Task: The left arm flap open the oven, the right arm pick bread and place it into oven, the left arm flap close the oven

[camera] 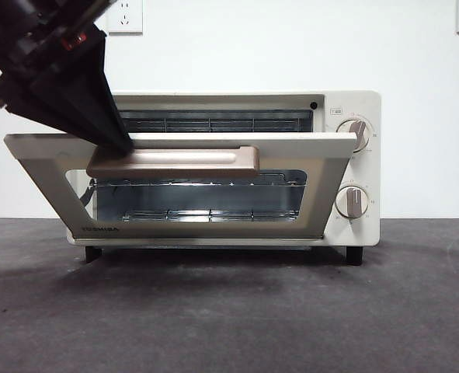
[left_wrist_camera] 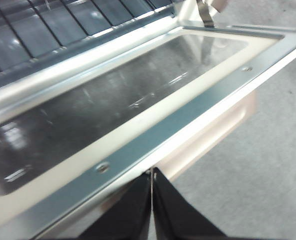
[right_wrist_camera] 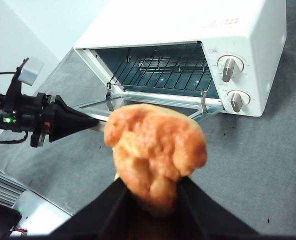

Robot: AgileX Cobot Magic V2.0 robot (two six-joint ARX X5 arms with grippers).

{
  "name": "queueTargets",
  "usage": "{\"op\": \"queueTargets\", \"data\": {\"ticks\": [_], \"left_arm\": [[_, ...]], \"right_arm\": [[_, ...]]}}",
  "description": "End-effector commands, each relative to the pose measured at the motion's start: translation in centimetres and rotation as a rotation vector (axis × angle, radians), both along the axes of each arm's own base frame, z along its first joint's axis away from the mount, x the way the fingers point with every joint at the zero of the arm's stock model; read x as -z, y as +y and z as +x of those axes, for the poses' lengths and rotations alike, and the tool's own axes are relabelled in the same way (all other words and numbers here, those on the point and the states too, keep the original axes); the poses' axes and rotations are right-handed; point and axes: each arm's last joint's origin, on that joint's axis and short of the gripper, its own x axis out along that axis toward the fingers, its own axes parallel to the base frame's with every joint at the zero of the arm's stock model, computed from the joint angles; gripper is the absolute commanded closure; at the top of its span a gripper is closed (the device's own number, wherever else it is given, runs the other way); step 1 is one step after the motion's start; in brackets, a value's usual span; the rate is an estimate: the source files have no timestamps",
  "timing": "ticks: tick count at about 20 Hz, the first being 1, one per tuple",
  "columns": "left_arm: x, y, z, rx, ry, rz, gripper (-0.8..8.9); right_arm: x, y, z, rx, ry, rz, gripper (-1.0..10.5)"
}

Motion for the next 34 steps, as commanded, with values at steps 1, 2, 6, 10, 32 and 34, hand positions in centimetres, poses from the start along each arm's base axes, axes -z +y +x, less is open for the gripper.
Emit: {"op": "queueTargets", "data": {"ticks": [1, 2, 6, 10, 32, 34], "left_arm": [[0.6, -0.5, 0.1, -0.056, -0.003, -0.015, 8.03], [0.9, -0.6, -0.1, -0.065, -0.001, -0.017, 8.03], [1.9, -1.1, -0.8, -0.083, 0.011, 0.007, 8.03], [2.9, -1.4, -1.4, -0.091, 0.020, -0.002, 8.03], [-1.3, 0.1, -4.3, 0.021, 0.046, -0.055, 8.03], [-3.3, 0.9, -5.2, 0.021, 0.019, -0.080, 8.03]], "right_arm": [[-0.5, 0.0, -0.1, -0.001, -0.020, 0.008, 8.5], [-0.5, 0.0, -0.1, -0.001, -0.020, 0.008, 8.5], [-0.5, 0.0, -0.1, -0.001, -0.020, 0.008, 8.5], [-0.5, 0.0, -0.1, -0.001, -0.021, 0.007, 8.5], [-0.1, 1.4, 2.9, -0.086, 0.111, 0.013, 8.5], [0.2, 2.2, 4.9, -0.104, 0.162, 0.003, 8.5]]}}
